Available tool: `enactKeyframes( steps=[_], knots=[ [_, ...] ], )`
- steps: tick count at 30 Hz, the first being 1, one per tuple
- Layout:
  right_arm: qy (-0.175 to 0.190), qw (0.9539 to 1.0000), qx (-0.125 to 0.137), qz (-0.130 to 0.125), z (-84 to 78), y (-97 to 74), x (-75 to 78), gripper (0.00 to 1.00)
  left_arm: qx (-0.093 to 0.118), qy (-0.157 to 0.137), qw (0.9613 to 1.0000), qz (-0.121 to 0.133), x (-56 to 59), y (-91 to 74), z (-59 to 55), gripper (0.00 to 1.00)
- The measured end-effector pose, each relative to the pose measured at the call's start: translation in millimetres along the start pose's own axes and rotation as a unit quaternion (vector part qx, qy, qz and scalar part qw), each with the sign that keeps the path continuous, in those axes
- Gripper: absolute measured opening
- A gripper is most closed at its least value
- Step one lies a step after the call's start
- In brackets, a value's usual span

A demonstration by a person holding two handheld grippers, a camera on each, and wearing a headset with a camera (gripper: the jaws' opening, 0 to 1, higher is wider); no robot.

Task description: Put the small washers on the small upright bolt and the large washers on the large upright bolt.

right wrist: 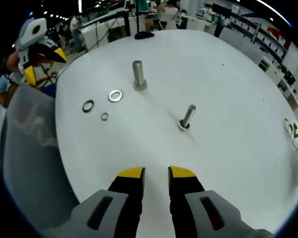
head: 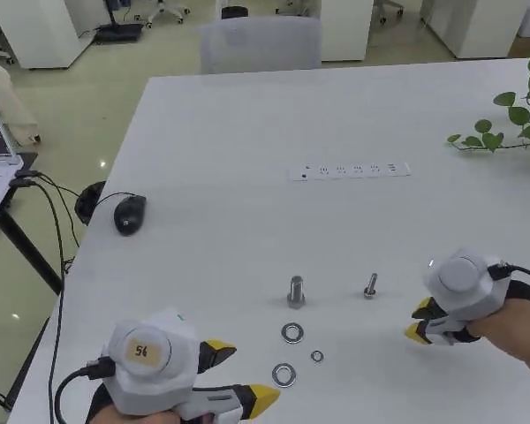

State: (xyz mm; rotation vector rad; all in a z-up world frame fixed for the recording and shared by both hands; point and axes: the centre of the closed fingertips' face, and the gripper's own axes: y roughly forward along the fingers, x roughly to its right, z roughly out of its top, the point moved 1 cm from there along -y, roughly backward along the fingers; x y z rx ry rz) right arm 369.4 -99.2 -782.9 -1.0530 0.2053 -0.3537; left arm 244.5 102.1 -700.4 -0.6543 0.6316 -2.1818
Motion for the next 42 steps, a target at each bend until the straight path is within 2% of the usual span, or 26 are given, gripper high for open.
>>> enactKeyframes(
  steps=[5,11,14,18,21,25,34,39,42],
  knots=[
    [-0.054,0.997,0.01,0.054,18.9,25.4,-44.8,0.2,0.012,-0.014,0.9997,0.013,-0.7,-3.0,4.6,0.5],
    [-0.07,0.9942,0.012,0.08,36.9,44.4,-70.7,0.2,0.015,-0.021,0.9994,0.022,1.7,-5.1,-0.3,0.5],
    [-0.098,0.9904,0.015,0.097,51.0,52.8,-80.2,0.2,0.017,-0.026,0.9992,0.026,3.9,-7.0,-3.5,0.5],
    [-0.12,0.9868,0.012,0.109,63.7,63.5,-80.7,0.2,0.012,-0.027,0.9992,0.027,9.4,-6.7,-9.0,0.5],
    [-0.131,0.9842,0.008,0.119,68.5,65.8,-83.2,0.2,0.013,-0.027,0.9992,0.027,11.4,-6.9,-8.6,0.5],
    [-0.152,0.9804,-0.003,0.125,66.5,69.2,-84.4,0.2,0.017,-0.03,0.999,0.03,11.6,-7.4,-6.7,0.5],
    [-0.176,0.9751,-0.015,0.134,65.8,71.3,-85.7,0.2,0.02,-0.031,0.9988,0.033,9.9,-7.7,-7.2,0.5],
    [-0.181,0.9738,-0.018,0.136,67.3,73.8,-85.9,0.2,0.022,-0.032,0.9986,0.034,8.1,-9.3,-6.7,0.5],
    [-0.178,0.9743,-0.005,0.137,70.5,75.8,-86.5,0.19,0.024,-0.033,0.9986,0.035,6.8,-10.1,-6.8,0.5]
  ],
)
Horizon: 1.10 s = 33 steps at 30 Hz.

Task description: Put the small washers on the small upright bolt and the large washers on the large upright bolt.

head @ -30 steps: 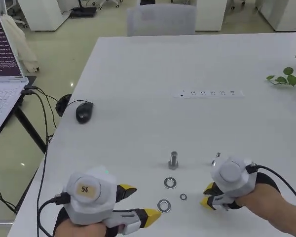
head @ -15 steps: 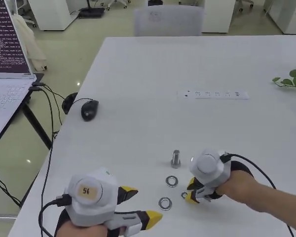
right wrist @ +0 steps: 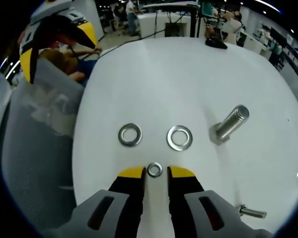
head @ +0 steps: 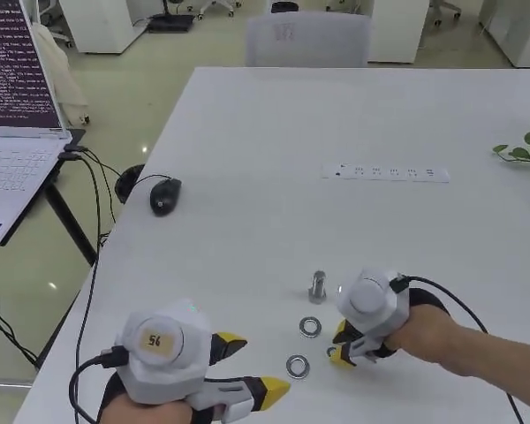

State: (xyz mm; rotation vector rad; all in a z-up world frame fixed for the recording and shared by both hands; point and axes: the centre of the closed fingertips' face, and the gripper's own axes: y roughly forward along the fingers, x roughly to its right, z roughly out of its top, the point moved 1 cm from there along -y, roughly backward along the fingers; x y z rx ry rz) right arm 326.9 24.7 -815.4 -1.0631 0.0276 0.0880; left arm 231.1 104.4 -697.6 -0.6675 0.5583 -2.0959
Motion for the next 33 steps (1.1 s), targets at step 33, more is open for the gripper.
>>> enactKeyframes(
  steps=[33],
  knots=[
    [-0.019,0.999,0.017,-0.037,-8.3,-5.6,-4.2,0.13,0.01,-0.012,0.9999,0.008,-6.5,-3.0,-0.7,0.5]
  ],
)
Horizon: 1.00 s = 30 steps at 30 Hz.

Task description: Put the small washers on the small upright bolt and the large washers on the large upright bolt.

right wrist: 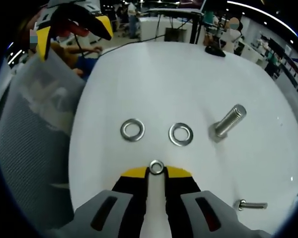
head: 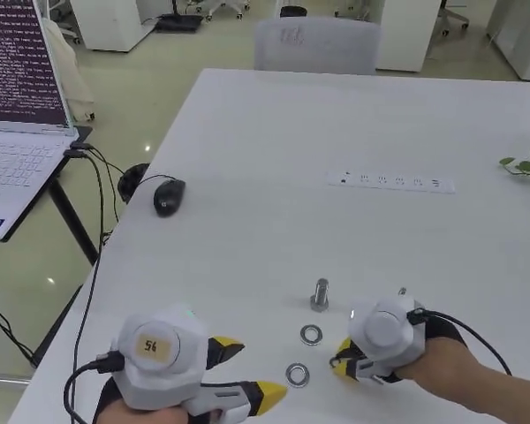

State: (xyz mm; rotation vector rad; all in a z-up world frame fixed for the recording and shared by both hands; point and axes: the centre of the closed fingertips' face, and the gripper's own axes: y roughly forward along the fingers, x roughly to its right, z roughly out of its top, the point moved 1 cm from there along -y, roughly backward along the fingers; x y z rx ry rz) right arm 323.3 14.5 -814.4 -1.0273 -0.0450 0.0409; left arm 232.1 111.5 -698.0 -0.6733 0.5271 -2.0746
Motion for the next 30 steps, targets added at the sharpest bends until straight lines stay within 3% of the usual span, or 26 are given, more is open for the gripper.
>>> enactKeyframes(
  steps=[15,30],
  knots=[
    [0.057,0.9978,0.021,-0.028,-15.6,-29.0,18.7,0.13,-0.004,-0.002,1.0,0.001,-0.1,-0.8,-3.7,0.49],
    [0.111,0.9884,0.02,-0.101,-51.7,-89.3,70.4,0.13,-0.008,0.002,1.0,-0.003,1.1,1.6,-2.4,0.49]
  ],
)
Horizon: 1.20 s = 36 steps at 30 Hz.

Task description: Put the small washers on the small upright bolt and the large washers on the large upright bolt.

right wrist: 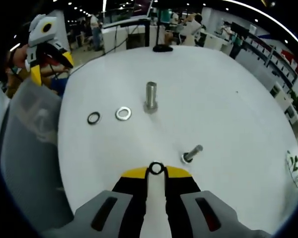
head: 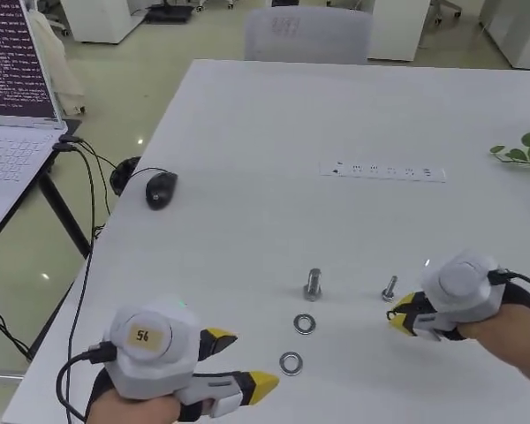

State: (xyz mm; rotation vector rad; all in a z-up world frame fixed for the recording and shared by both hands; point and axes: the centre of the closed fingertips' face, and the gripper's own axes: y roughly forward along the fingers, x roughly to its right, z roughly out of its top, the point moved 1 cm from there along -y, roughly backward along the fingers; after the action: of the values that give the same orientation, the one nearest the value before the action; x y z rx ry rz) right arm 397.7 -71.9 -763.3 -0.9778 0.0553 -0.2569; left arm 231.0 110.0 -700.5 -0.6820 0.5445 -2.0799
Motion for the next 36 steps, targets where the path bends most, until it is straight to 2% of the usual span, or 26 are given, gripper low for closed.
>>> enactKeyframes(
  steps=[6,11,14,18,20,25,36],
  knots=[
    [-0.006,0.9999,-0.002,-0.014,6.9,-12.2,20.8,0.13,-0.001,-0.001,1.0,-0.002,1.0,2.1,0.3,0.49],
    [-0.018,0.9996,-0.007,-0.021,13.0,-15.8,36.1,0.13,0.002,-0.003,1.0,-0.002,1.8,2.5,1.0,0.49],
    [-0.022,0.9996,-0.014,-0.013,16.2,-15.8,38.3,0.13,0.002,-0.005,1.0,-0.002,1.6,2.4,-0.3,0.49],
    [-0.052,0.9981,-0.031,-0.014,19.3,-12.8,45.1,0.13,0.001,-0.007,1.0,-0.002,1.8,1.5,-2.4,0.49],
    [-0.049,0.9983,-0.031,-0.007,21.8,-10.8,46.8,0.13,0.001,-0.008,1.0,-0.002,1.6,0.7,-3.2,0.49],
    [-0.053,0.9975,-0.047,0.005,24.2,-8.9,39.2,0.13,0.001,-0.011,0.9999,0.002,-1.3,-2.2,-4.0,0.49],
    [-0.09,0.9928,-0.076,0.022,28.1,-6.8,34.2,0.13,0.002,-0.009,0.9999,0.006,-5.4,-3.5,-1.7,0.49]
  ],
)
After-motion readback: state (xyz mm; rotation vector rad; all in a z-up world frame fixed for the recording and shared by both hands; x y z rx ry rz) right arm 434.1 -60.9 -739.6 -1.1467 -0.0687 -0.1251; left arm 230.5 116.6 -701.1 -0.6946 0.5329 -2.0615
